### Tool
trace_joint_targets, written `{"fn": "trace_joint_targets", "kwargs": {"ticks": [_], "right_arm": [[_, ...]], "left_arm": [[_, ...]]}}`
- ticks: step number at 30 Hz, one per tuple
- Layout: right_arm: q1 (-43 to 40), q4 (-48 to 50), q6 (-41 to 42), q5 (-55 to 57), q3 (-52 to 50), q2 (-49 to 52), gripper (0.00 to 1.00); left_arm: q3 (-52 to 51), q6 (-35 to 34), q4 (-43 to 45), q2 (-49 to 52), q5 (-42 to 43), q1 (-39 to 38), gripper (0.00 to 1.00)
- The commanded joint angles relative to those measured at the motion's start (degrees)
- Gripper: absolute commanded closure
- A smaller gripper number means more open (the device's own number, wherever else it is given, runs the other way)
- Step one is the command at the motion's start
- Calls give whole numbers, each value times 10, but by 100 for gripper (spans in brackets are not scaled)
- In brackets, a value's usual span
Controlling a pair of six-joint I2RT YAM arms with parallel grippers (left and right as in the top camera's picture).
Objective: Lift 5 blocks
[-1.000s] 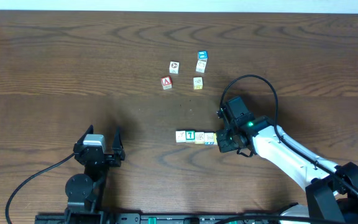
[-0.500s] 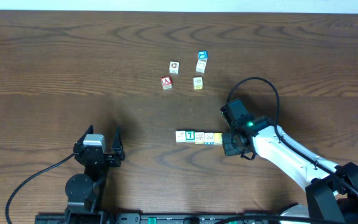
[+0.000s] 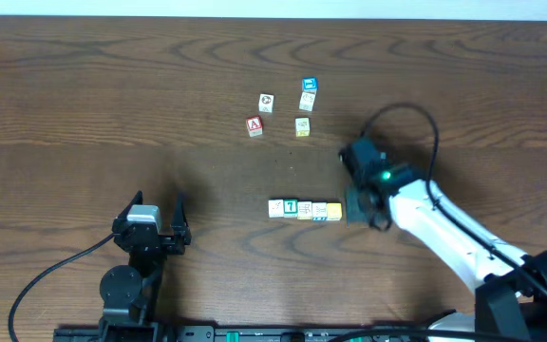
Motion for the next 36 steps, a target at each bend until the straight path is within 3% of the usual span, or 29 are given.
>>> {"fn": "trace_joint_targets", "kwargs": {"ticks": [1,8,14,24,36], "right_arm": [[-11,44,-48,-36,71,-11,99],[14,172,-71,-87,88,9,99],[67,243,-81,-94,88,89,99],[112,290,-51,-101,88,190,99],[143,291,2,-111,88,199,99]], "left_arm": [[-7,-3,-23,0,10,3,27],[-7,-3,-23,0,10,3,27],[-7,-3,-23,0,10,3,27],[-7,-3,-23,0,10,3,27],[-7,-3,-23,0,10,3,27]]}}
